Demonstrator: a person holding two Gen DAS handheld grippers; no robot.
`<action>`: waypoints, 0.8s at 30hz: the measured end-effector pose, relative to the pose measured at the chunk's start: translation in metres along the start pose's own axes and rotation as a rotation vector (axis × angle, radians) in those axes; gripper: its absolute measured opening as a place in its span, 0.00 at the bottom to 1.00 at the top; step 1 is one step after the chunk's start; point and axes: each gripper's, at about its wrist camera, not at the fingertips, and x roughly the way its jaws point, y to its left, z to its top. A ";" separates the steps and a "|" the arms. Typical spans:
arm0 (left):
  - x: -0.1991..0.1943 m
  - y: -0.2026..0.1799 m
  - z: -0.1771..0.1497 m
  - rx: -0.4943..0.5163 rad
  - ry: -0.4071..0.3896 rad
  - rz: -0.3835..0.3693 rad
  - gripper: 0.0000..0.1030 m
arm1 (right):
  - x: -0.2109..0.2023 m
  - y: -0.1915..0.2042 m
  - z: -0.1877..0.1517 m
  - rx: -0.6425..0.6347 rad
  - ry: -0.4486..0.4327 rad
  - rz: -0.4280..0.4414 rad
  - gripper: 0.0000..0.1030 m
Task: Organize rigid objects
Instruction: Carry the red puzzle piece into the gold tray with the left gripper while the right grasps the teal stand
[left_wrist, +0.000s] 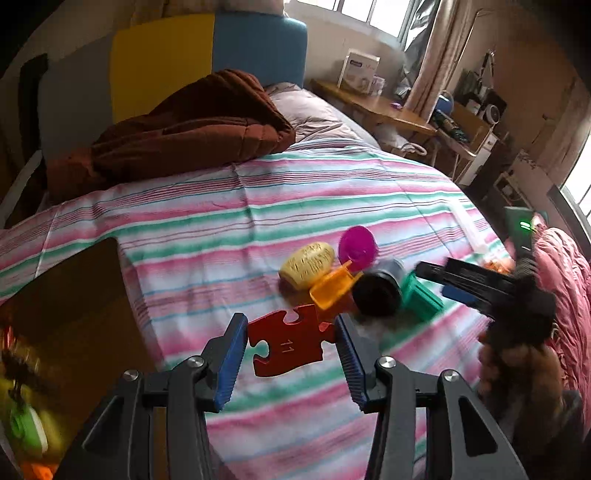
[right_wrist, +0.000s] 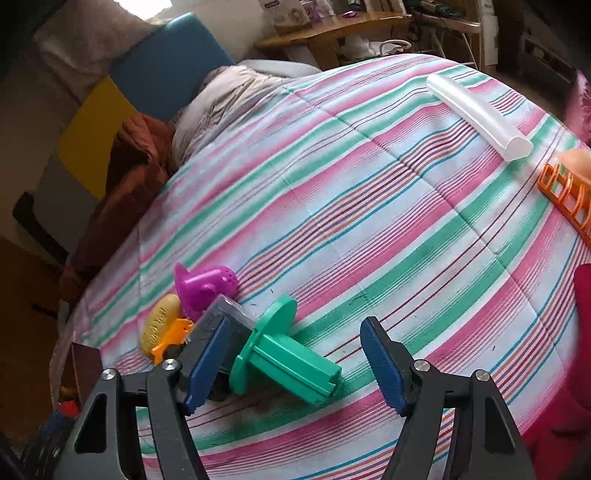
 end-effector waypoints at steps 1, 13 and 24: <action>-0.006 0.001 -0.003 -0.003 -0.004 -0.008 0.47 | 0.003 0.002 -0.001 -0.014 0.010 -0.005 0.71; -0.071 0.019 -0.054 -0.031 -0.088 -0.007 0.47 | 0.019 0.013 -0.014 -0.163 0.076 -0.089 0.37; -0.098 0.071 -0.103 -0.130 -0.100 0.097 0.47 | 0.033 0.033 -0.023 -0.283 0.102 -0.175 0.40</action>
